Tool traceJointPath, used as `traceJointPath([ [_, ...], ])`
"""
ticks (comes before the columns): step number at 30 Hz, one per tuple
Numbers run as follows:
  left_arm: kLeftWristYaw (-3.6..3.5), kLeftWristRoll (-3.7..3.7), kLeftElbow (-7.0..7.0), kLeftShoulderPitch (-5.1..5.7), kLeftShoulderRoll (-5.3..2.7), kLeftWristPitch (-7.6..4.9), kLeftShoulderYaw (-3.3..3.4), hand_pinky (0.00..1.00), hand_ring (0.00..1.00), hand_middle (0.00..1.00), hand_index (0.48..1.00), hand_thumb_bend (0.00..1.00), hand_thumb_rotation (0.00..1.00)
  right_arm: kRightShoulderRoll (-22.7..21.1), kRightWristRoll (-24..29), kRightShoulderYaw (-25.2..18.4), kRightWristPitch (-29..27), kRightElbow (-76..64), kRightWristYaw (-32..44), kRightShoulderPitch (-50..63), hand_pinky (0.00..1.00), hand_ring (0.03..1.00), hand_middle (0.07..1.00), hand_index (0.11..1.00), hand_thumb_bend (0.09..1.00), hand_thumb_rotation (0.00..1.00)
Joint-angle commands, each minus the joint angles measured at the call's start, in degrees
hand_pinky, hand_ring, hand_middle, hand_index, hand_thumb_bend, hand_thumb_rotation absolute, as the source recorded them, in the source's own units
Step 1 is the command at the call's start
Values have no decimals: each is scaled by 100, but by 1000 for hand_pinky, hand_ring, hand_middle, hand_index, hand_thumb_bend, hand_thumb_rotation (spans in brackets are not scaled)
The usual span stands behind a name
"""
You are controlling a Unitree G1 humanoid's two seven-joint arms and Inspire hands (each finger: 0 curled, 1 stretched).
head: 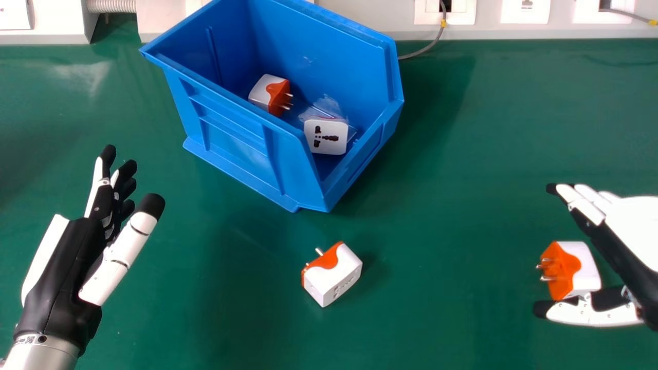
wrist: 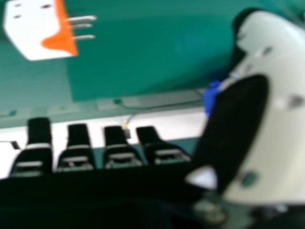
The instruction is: Pick all objects and put in blue box
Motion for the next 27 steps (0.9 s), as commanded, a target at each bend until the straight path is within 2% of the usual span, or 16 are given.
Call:
traceJointPath([
  [1,30,30,-81,-24,77,-130,80,999,1000,1000,996,599,793,-290,5,91,-153,254,74,-331,853,934,959,951,550,445],
  [5,31,40,-81,-14,75,-151,96,1000,1000,1000,997,596,794,-518,18,261,-264,593,219,-609,852,935,958,948,572,430],
  [15,25,45,-59,-12,72,-228,115,1000,1000,1000,998,592,796,-931,-136,737,-422,1348,392,-1142,881,950,973,956,562,431],
  [23,-2,18,-17,-28,87,-248,133,1000,1000,1000,999,586,798,-1242,-83,982,-521,1750,752,-1419,901,965,979,956,548,421],
  [27,-12,25,63,-59,103,-284,142,1000,1000,1000,999,588,799,-1310,-114,1097,-572,1895,785,-1516,918,973,983,961,539,418],
])
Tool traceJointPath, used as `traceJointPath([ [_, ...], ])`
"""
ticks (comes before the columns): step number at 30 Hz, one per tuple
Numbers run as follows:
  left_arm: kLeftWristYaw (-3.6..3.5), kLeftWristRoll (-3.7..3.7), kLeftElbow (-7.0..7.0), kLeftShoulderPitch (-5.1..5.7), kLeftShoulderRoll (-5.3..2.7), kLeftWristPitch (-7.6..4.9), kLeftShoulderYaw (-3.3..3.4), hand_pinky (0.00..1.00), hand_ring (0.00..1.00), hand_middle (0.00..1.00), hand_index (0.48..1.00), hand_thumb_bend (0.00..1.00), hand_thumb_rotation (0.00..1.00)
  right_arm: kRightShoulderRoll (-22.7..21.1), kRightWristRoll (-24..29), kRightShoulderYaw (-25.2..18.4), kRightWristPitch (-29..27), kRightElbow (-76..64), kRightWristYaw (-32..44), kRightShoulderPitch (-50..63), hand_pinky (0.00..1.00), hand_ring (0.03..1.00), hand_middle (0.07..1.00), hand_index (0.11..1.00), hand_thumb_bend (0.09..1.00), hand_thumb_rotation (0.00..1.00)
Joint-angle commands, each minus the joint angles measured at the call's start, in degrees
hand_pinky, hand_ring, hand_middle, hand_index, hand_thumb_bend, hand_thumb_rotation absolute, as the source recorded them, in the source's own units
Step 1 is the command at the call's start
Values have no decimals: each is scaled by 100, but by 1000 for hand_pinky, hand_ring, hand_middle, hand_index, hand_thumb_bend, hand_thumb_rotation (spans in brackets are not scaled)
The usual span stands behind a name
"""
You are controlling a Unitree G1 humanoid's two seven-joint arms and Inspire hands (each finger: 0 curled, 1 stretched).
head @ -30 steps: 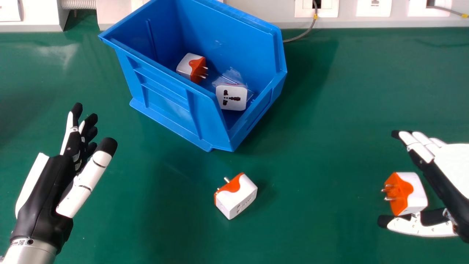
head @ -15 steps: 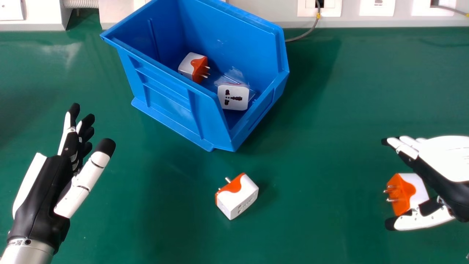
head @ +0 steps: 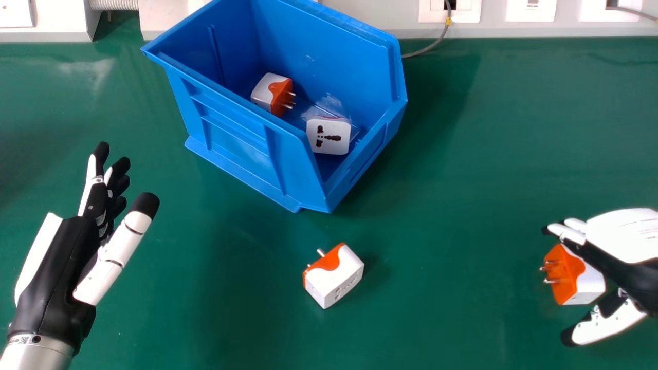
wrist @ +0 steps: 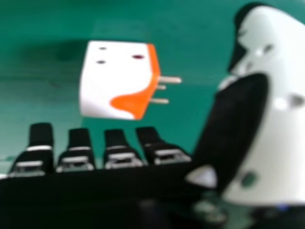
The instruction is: Pick all objects and put in blue box
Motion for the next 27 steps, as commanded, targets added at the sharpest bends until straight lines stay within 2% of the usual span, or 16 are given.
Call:
traceJointPath([
  [1,-8,22,26,-52,106,-156,72,1000,1000,1000,999,592,799,-228,-13,32,-66,51,27,-201,921,974,982,962,537,418],
  [5,-1,31,32,-59,109,-139,71,1000,1000,1000,998,604,802,-336,0,129,-147,190,105,-353,923,977,982,967,533,417],
  [9,7,41,-56,-31,114,-90,68,1000,1000,1000,998,606,804,-378,-38,250,-254,416,18,-542,921,977,983,966,537,410],
  [11,13,58,-22,-42,117,-115,67,1000,1000,1000,998,604,804,-379,-68,287,-306,496,-48,-609,920,977,982,965,538,407],
  [14,23,68,-72,-30,114,-96,64,1000,1000,1000,997,596,803,-372,-132,348,-383,640,-199,-711,914,975,980,960,542,394],
  [19,26,82,-16,-56,122,-121,65,1000,1000,1000,996,591,800,-380,-309,517,-509,979,-515,-926,901,966,972,944,547,378],
  [22,8,63,35,-72,129,-151,72,1000,1000,1000,995,590,798,-362,-373,601,-529,1120,-622,-1044,890,960,968,937,547,369],
  [27,0,39,-69,-18,142,-73,83,1000,1000,1000,994,591,795,-356,-468,760,-543,1310,-738,-1198,875,947,959,928,547,356],
])
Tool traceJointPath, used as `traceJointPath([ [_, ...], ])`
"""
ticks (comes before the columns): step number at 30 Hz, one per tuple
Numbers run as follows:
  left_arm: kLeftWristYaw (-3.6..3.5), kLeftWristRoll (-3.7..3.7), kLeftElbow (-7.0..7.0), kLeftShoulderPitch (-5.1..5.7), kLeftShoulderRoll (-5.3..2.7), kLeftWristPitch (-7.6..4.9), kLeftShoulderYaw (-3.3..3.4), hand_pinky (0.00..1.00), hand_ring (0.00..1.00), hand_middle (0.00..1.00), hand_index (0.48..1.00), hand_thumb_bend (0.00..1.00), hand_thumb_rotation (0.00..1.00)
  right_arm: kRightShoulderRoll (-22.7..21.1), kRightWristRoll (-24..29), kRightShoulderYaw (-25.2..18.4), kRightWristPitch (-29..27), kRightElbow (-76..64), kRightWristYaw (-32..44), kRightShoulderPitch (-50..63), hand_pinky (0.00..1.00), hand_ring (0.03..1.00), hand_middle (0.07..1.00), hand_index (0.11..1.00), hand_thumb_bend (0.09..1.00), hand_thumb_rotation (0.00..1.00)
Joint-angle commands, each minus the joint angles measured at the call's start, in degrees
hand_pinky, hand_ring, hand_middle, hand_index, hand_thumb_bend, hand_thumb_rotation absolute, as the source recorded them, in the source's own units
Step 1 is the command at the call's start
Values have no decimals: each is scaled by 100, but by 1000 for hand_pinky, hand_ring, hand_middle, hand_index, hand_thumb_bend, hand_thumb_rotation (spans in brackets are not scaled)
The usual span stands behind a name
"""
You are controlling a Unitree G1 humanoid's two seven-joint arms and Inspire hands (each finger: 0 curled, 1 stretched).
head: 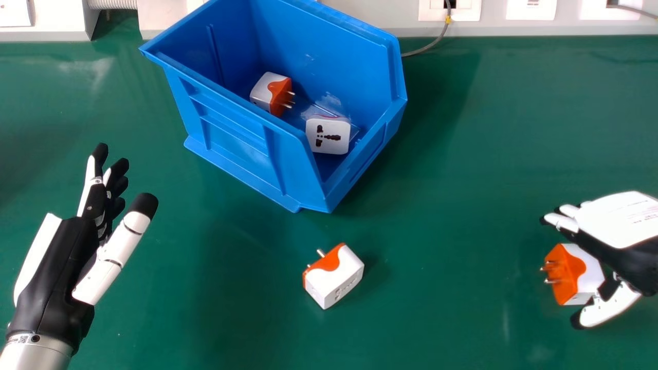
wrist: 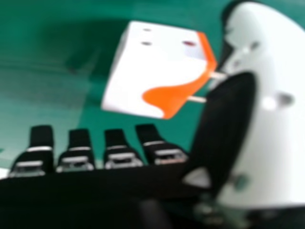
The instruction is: Pick all objects and put in blue box
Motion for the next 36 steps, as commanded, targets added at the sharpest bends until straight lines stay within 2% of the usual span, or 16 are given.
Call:
traceJointPath([
  [1,-2,21,-143,22,109,-61,75,1000,1000,1000,994,591,795,-143,-52,28,-12,55,-119,-187,872,946,958,926,547,355],
  [3,-10,7,-105,17,117,-65,86,1000,1000,1000,994,590,794,-138,-41,65,-18,128,-143,-225,866,944,954,922,546,350],
  [7,-9,23,-22,-8,142,-95,90,1000,1000,1000,994,593,795,-106,-94,243,-72,414,-262,-395,862,941,950,916,546,344],
  [13,-5,4,-143,68,154,-67,110,1000,1000,1000,994,600,796,-154,-217,477,-174,713,-364,-600,851,931,938,907,553,316],
  [19,8,17,-118,64,169,-80,109,1000,1000,1000,994,607,798,-166,-304,623,-195,850,-397,-718,847,927,931,904,556,319],
  [25,-14,-41,19,17,181,-92,135,997,1000,1000,993,613,799,-165,-351,796,-234,1097,-498,-875,841,923,924,901,555,322],
  [28,-9,-57,-45,22,176,-41,133,996,1000,1000,992,617,798,-135,-311,824,-209,1150,-573,-926,839,920,921,900,554,320],
  [31,-18,-81,-47,15,180,-28,139,995,1000,1000,992,621,798,-105,-351,892,-205,1288,-717,-997,834,914,911,885,551,309],
  [36,-23,-67,-74,15,211,-5,150,994,1000,1000,991,619,797,-87,-352,977,-213,1396,-905,-1062,819,903,898,869,550,300],
])
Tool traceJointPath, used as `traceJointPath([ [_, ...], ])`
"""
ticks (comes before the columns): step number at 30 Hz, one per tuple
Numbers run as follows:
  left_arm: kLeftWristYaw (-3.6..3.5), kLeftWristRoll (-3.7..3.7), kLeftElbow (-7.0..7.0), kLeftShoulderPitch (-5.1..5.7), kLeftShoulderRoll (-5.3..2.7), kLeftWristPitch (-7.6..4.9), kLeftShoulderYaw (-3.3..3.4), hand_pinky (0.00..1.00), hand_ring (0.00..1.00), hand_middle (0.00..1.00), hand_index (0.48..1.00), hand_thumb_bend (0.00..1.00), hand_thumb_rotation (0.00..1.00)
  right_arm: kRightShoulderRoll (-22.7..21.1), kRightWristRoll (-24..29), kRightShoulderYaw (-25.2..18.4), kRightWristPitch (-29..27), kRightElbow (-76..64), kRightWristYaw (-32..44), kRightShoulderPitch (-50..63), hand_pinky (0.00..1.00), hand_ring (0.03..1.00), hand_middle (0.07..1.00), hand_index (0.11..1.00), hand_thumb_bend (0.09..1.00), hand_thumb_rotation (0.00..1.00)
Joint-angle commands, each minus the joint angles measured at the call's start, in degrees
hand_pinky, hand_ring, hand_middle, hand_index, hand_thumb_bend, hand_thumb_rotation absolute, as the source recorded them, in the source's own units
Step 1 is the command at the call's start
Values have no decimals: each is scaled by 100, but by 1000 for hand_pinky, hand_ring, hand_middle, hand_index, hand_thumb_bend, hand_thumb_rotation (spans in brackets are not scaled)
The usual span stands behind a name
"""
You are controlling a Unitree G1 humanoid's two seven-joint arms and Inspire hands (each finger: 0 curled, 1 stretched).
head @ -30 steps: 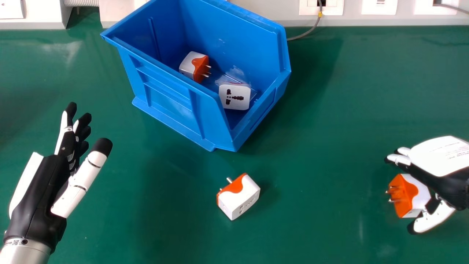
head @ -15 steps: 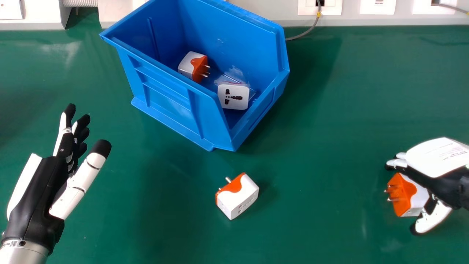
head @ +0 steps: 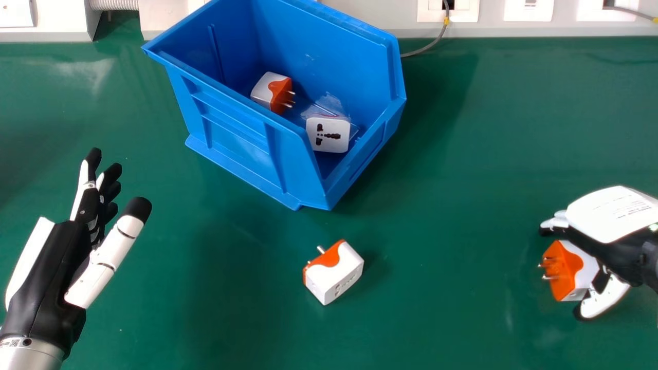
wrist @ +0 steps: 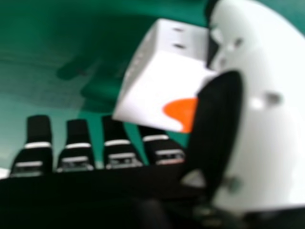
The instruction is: Pick all objects and put in blue box
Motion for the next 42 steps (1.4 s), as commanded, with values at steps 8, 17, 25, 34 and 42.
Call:
traceJointPath([
  [8,-22,-44,-89,-62,109,-54,106,991,998,1000,989,606,786,-41,-111,190,0,350,-321,-269,808,895,885,853,548,293],
  [17,-37,-29,-22,-98,117,-104,124,985,995,1000,986,602,777,-59,-107,349,5,442,-459,-353,778,880,873,843,546,285],
  [25,-17,8,-62,-94,131,-81,121,981,993,999,984,609,774,-12,17,342,14,502,-426,-381,769,876,868,839,544,277],
  [34,-23,-30,-71,-85,142,-29,139,976,990,997,981,617,770,73,13,448,-11,800,-388,-586,750,845,837,811,537,240],
  [42,-63,-60,-68,-60,165,-45,190,970,987,994,978,620,764,227,-49,641,-76,1408,-880,-846,561,626,648,658,527,136],
])
